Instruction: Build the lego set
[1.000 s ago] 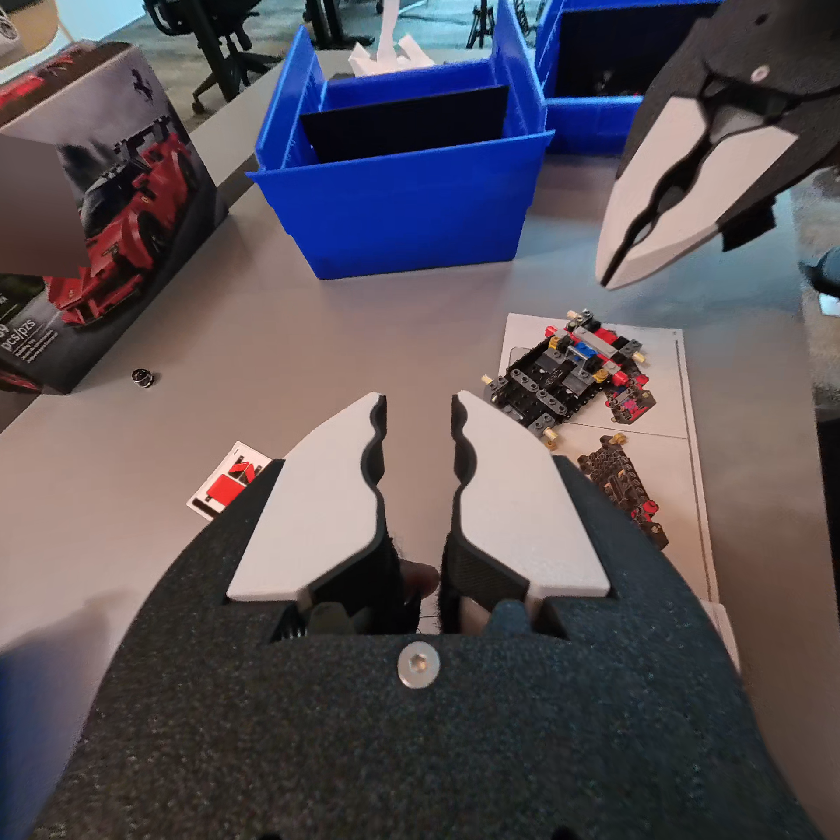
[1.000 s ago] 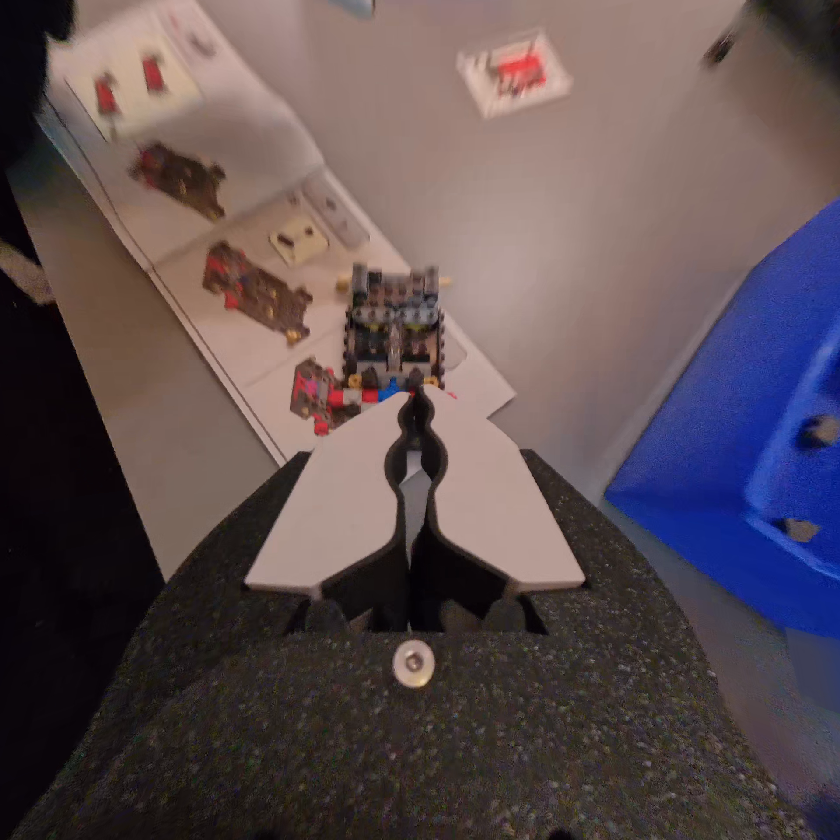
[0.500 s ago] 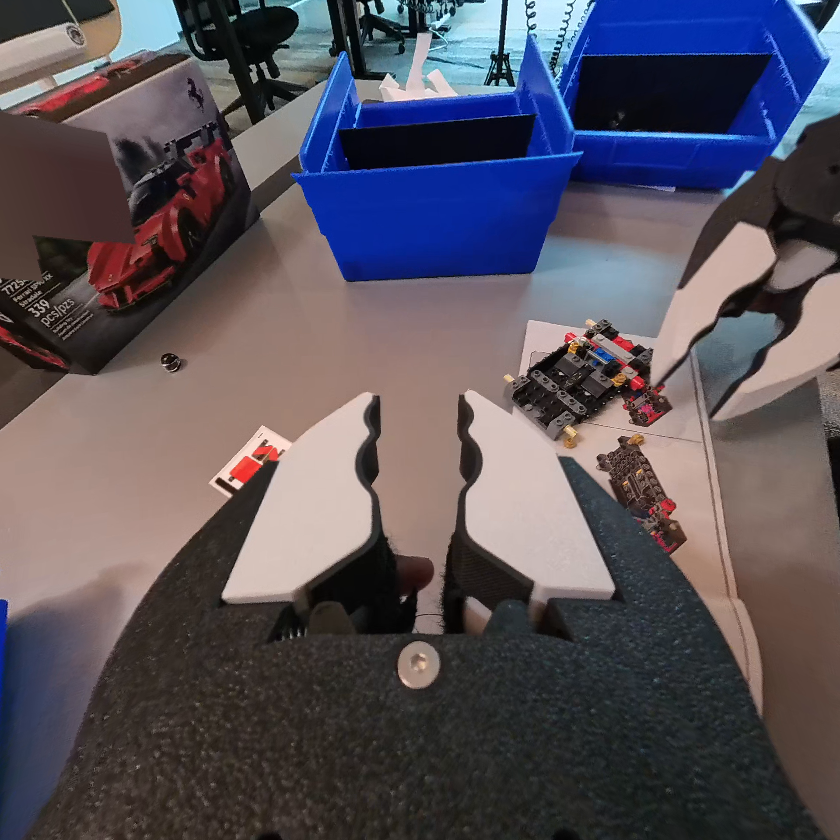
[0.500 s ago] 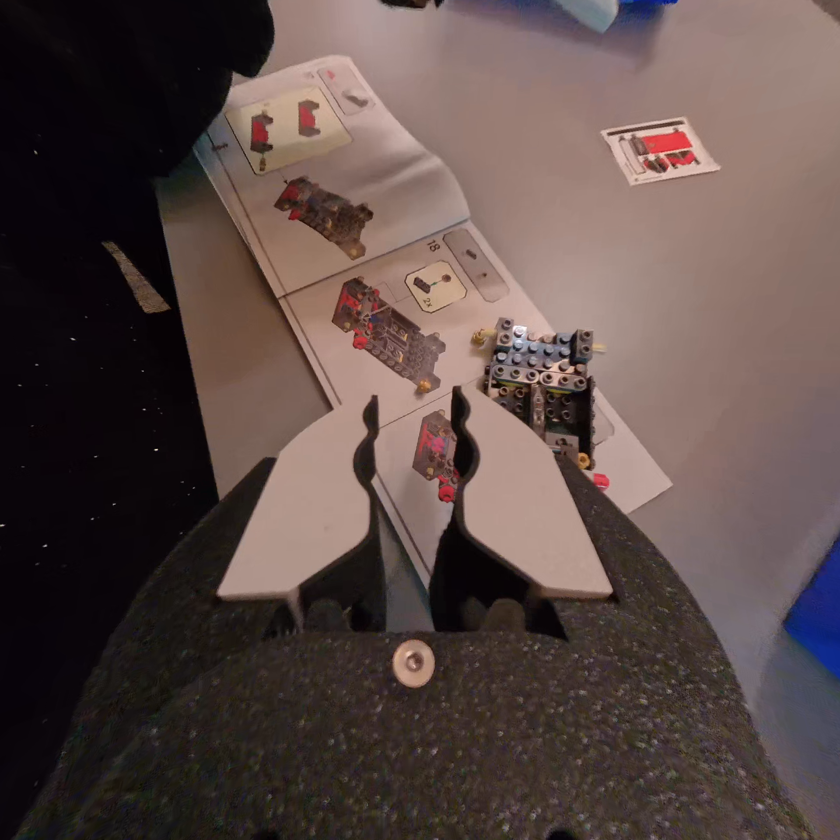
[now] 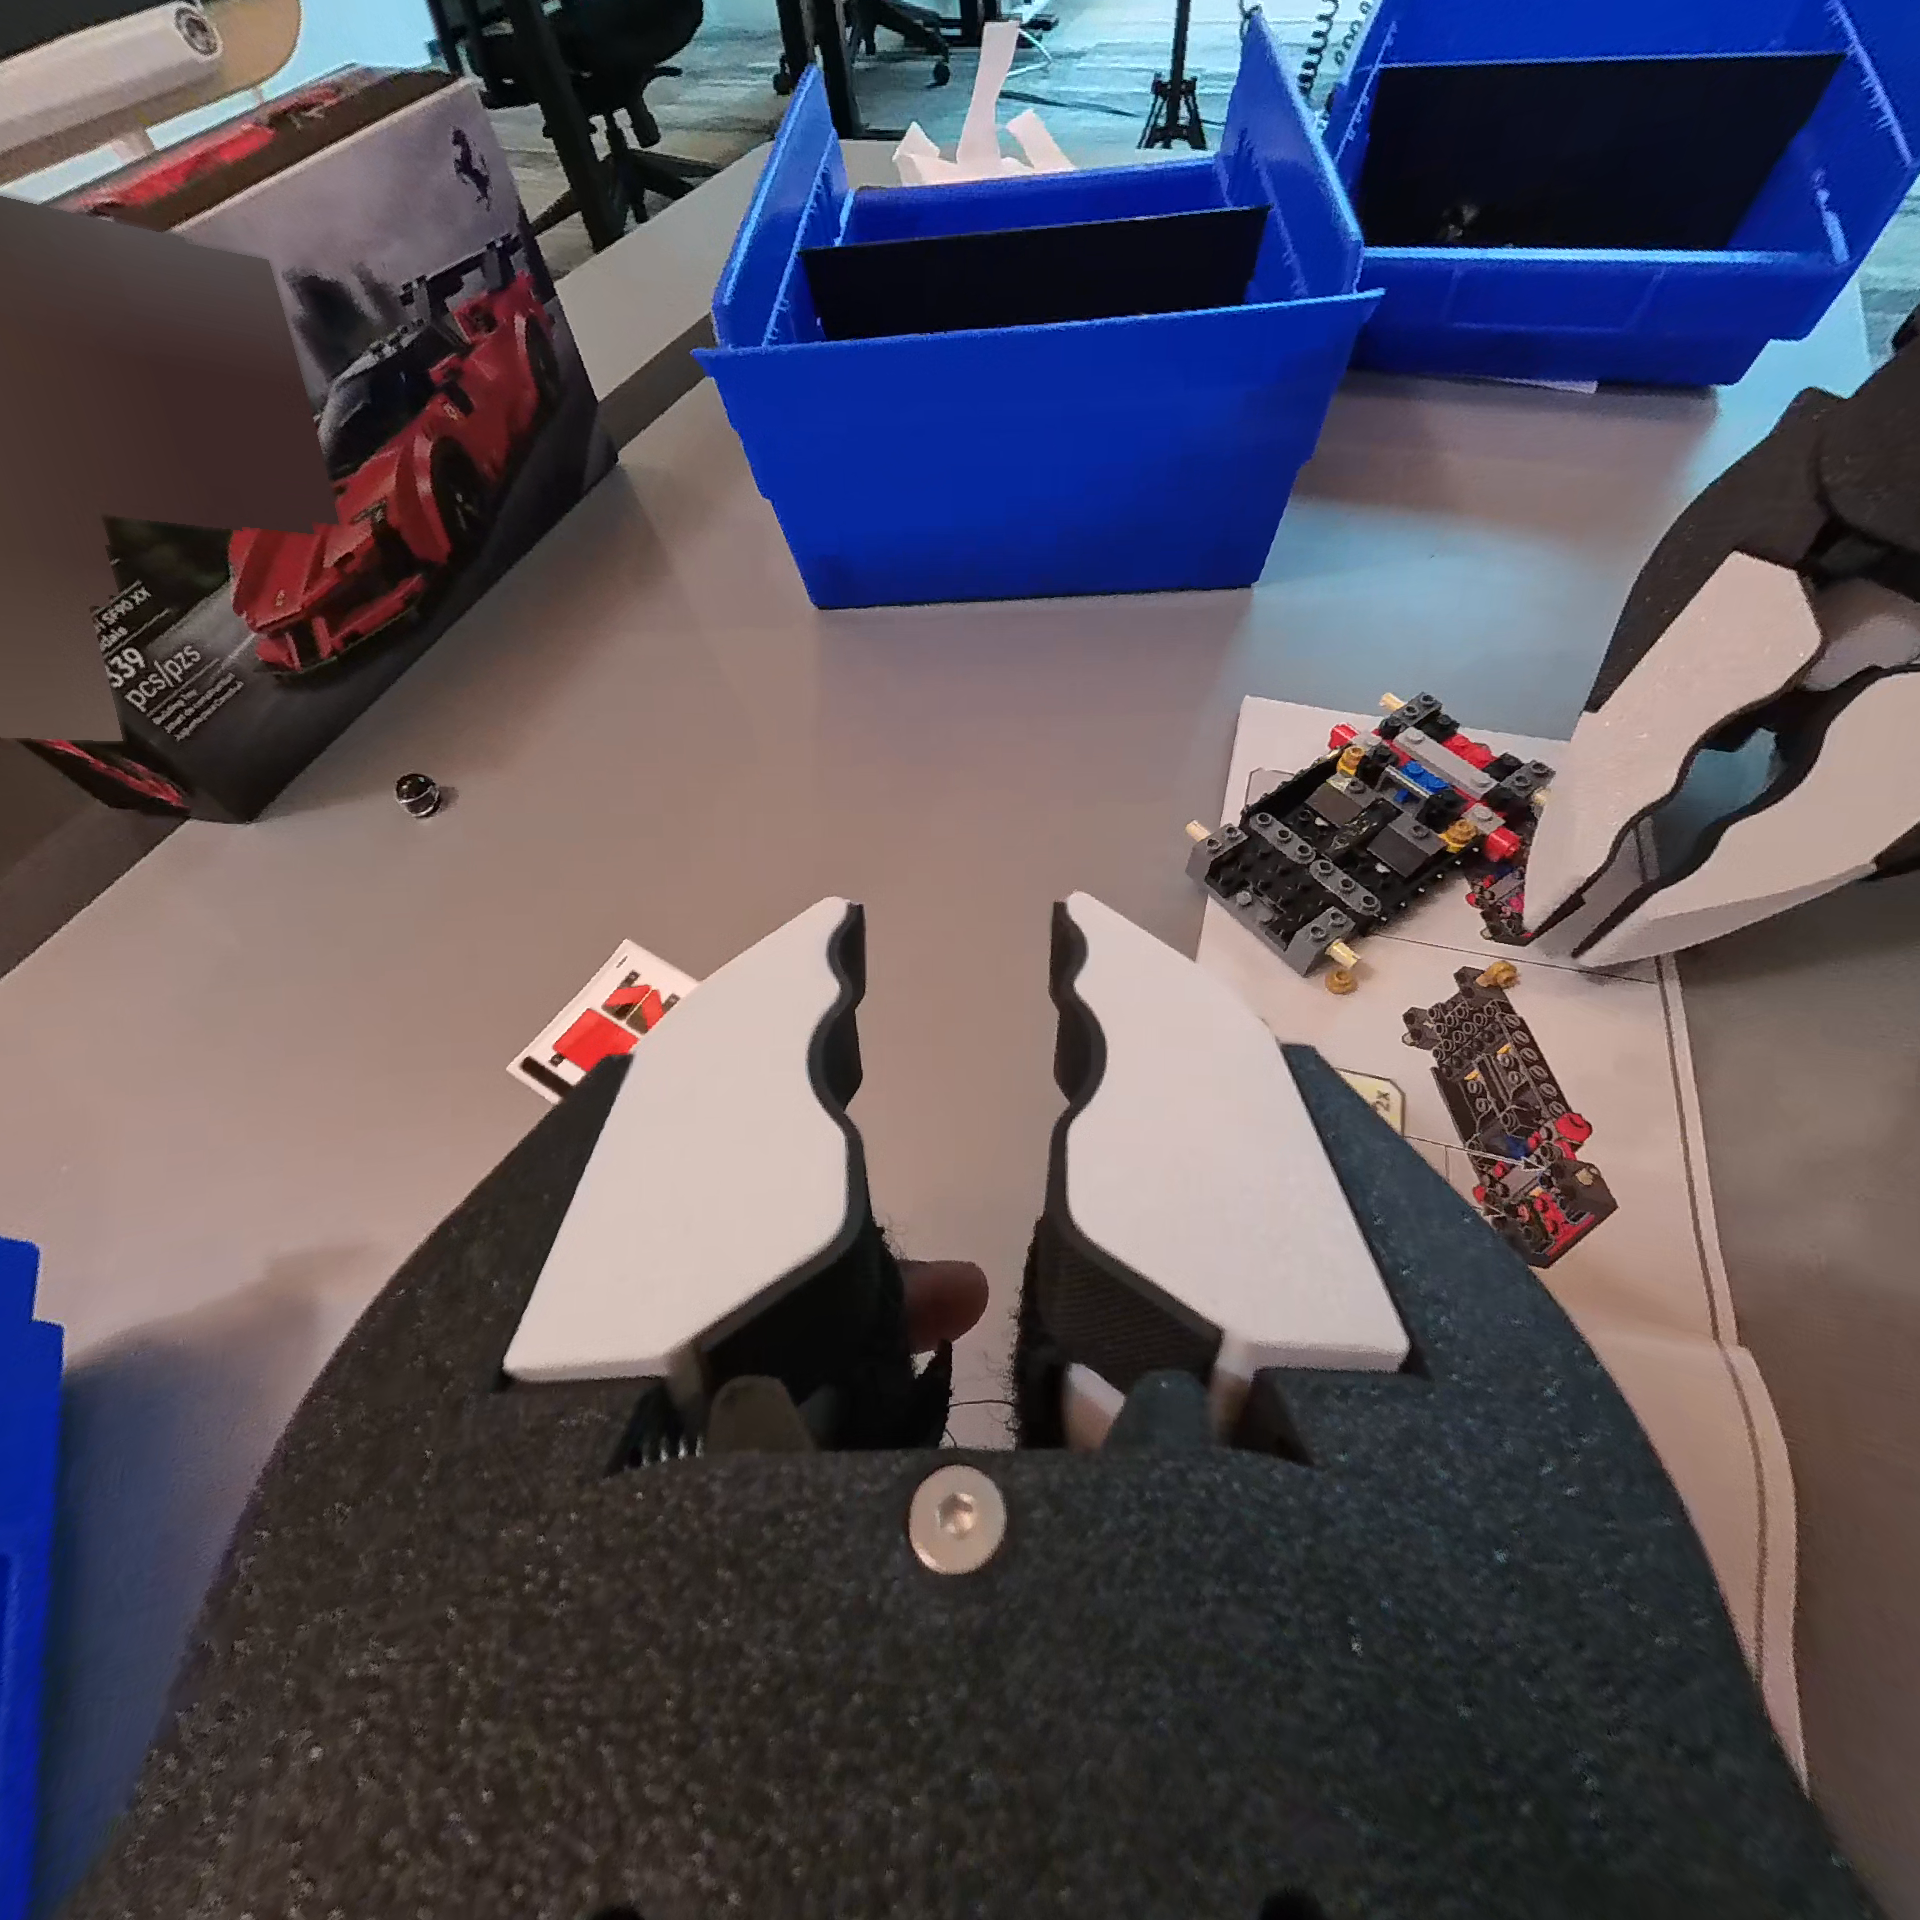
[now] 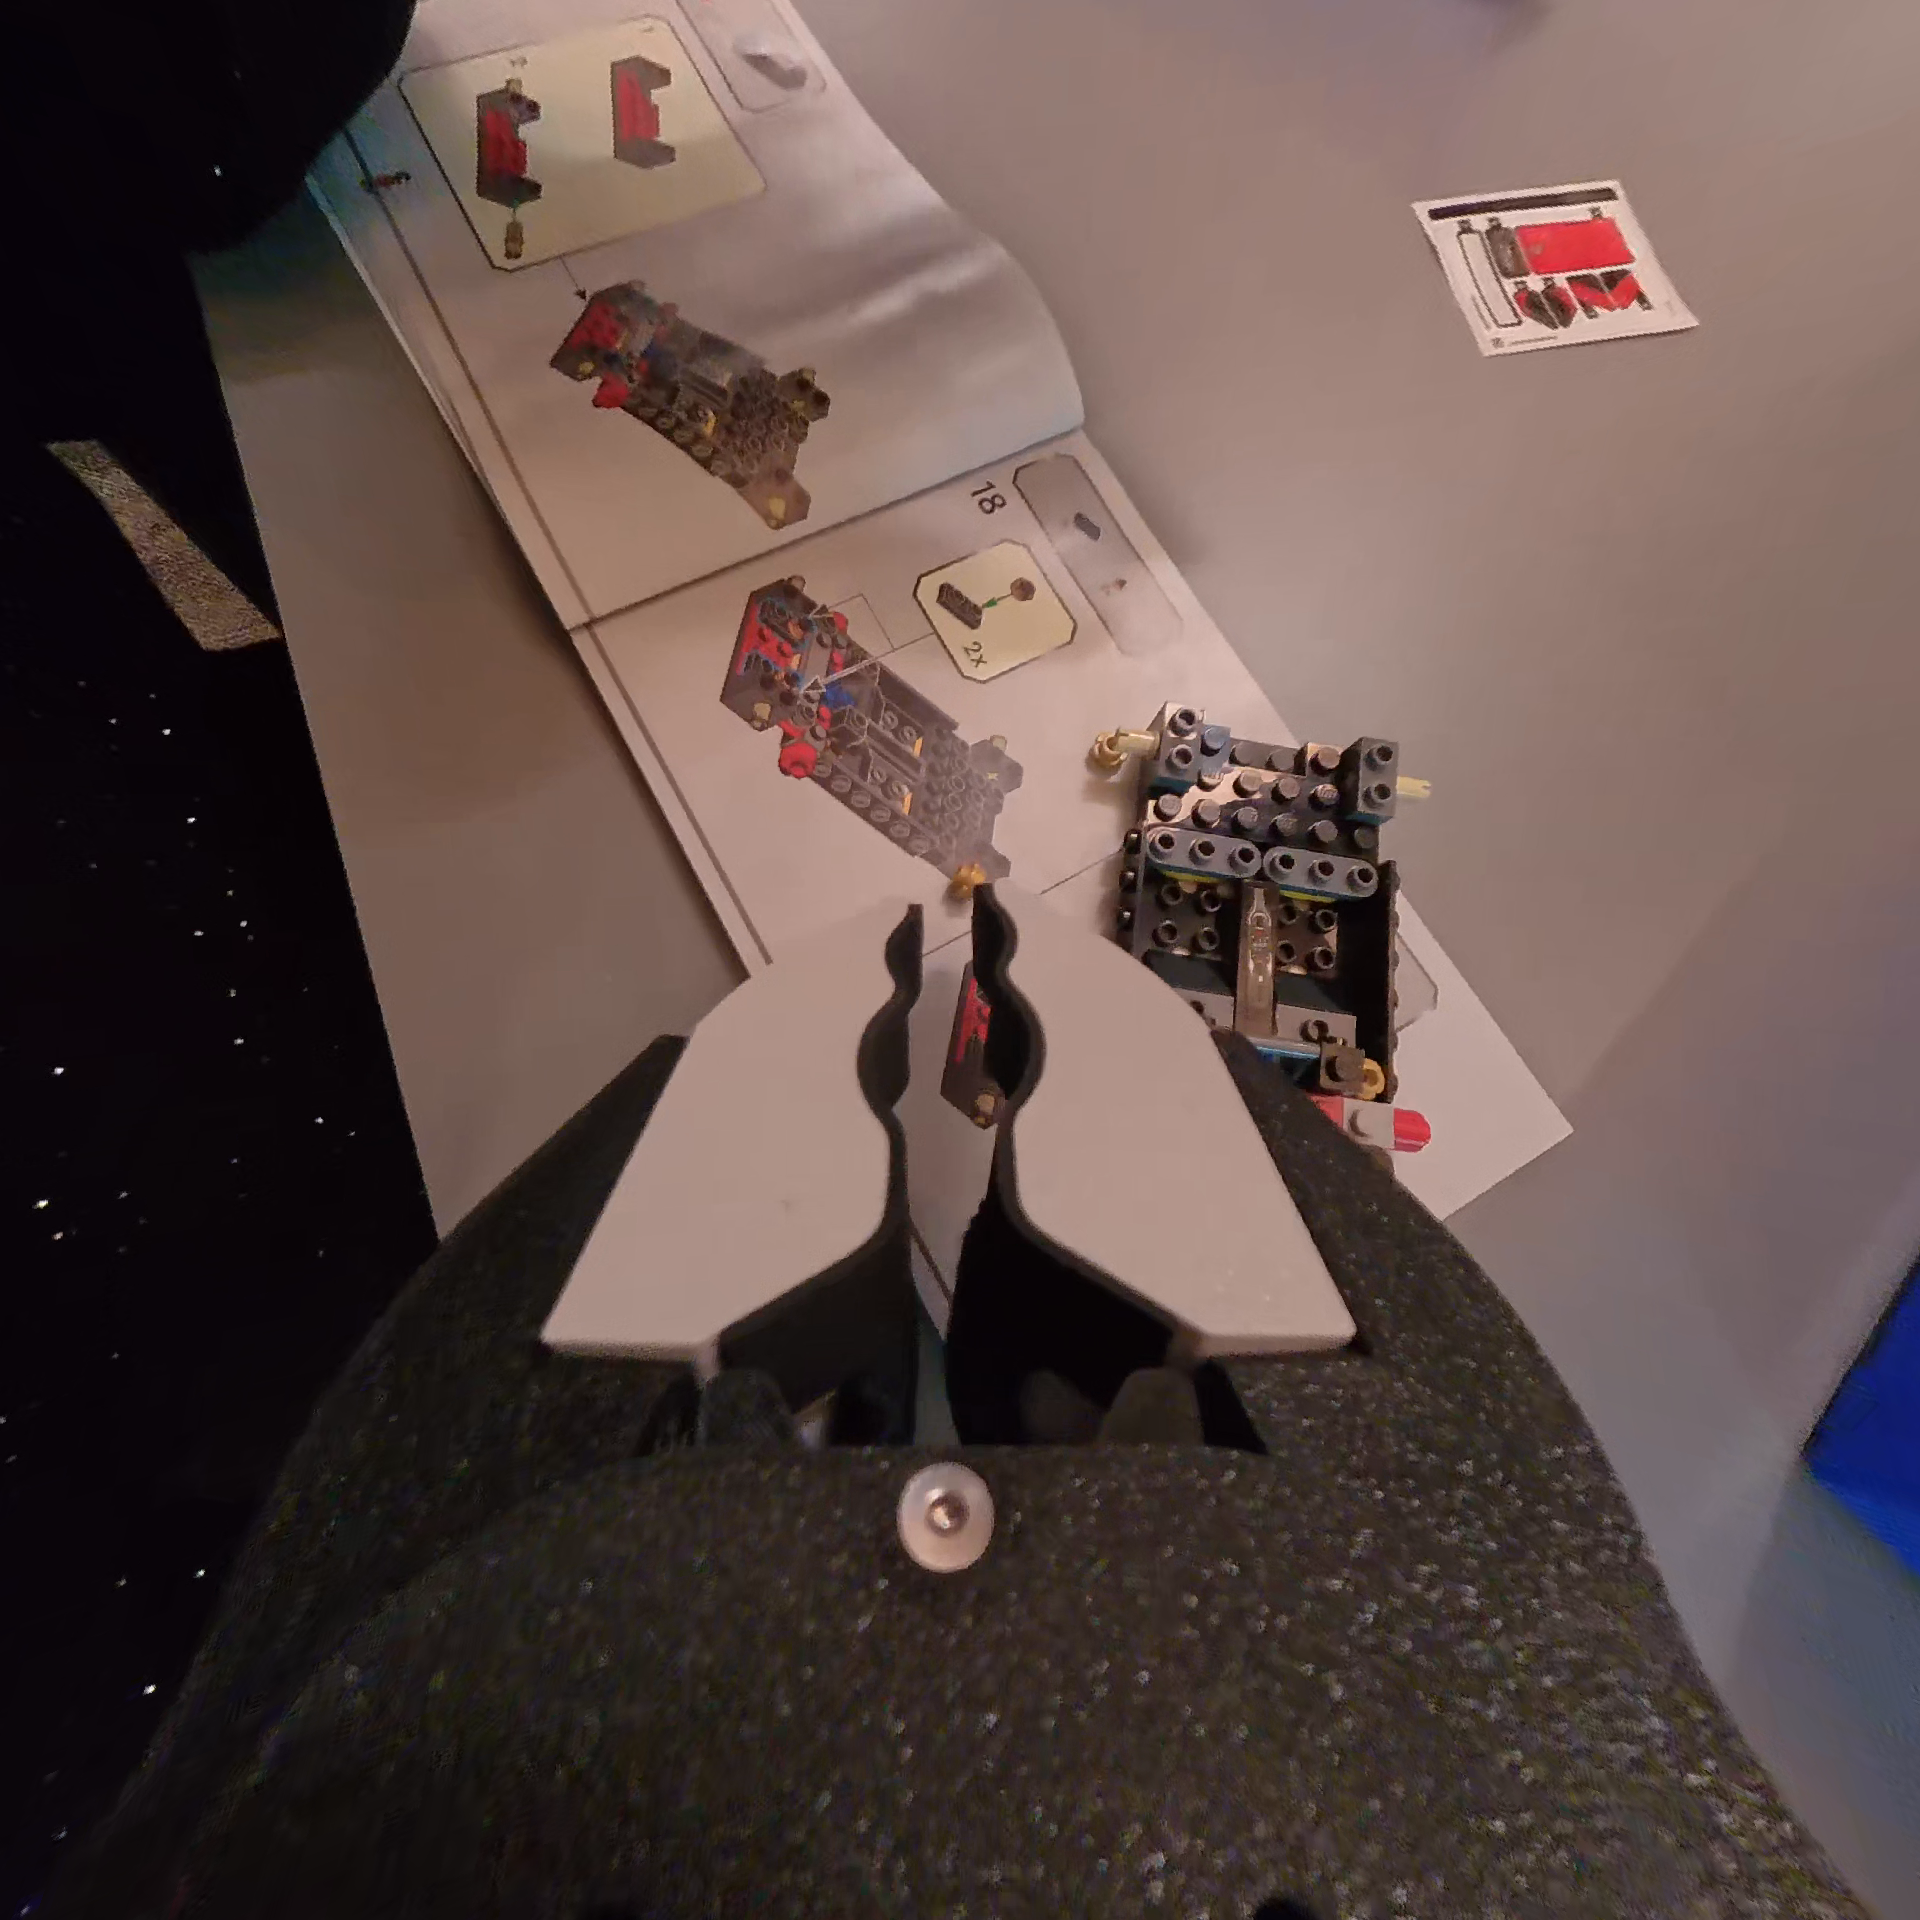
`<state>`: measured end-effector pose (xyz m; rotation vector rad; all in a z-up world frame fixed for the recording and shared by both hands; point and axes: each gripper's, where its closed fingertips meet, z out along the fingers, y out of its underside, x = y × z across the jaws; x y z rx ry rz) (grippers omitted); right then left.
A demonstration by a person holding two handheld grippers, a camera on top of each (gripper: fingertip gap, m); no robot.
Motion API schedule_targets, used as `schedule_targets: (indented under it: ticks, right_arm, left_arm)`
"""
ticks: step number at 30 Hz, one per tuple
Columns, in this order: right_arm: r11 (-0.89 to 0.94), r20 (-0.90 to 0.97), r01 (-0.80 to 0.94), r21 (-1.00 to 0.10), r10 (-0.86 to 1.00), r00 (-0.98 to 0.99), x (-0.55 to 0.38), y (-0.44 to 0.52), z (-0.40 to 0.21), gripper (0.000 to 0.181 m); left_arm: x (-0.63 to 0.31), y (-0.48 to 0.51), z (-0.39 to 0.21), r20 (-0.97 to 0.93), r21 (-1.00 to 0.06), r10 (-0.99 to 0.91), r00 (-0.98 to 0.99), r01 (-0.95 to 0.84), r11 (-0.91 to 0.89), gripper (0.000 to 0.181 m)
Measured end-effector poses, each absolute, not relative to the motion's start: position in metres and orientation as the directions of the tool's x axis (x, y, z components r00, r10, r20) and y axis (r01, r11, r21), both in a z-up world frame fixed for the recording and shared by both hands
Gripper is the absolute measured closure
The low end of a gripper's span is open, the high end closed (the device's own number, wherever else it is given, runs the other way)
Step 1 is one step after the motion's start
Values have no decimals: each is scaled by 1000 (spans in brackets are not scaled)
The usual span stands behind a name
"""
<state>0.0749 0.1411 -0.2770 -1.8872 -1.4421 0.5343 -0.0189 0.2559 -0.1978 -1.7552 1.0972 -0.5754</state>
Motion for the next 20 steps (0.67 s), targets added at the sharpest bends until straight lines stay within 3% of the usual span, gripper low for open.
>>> schedule_targets:
  ticks: [11,15,17,20]
  right_arm:
    - [-117,138,724,-680,949,283,69,147,-288,171]
    - [-149,98,691,-707,947,304,67,151,-285,175]
    - [-217,-9,578,-787,940,341,63,153,-271,175]
    - [-405,-335,178,-897,884,326,60,161,-217,176]
  left_arm:
    - [-13,252,-202,-107,-888,-888,446,-444,-116,147]
    - [-7,247,-197,-108,-906,-908,405,-417,-78,147]
    - [-1,242,-189,-126,-930,-924,360,-368,-17,146]
    - [17,217,-162,-246,-956,-943,225,-217,198,144]
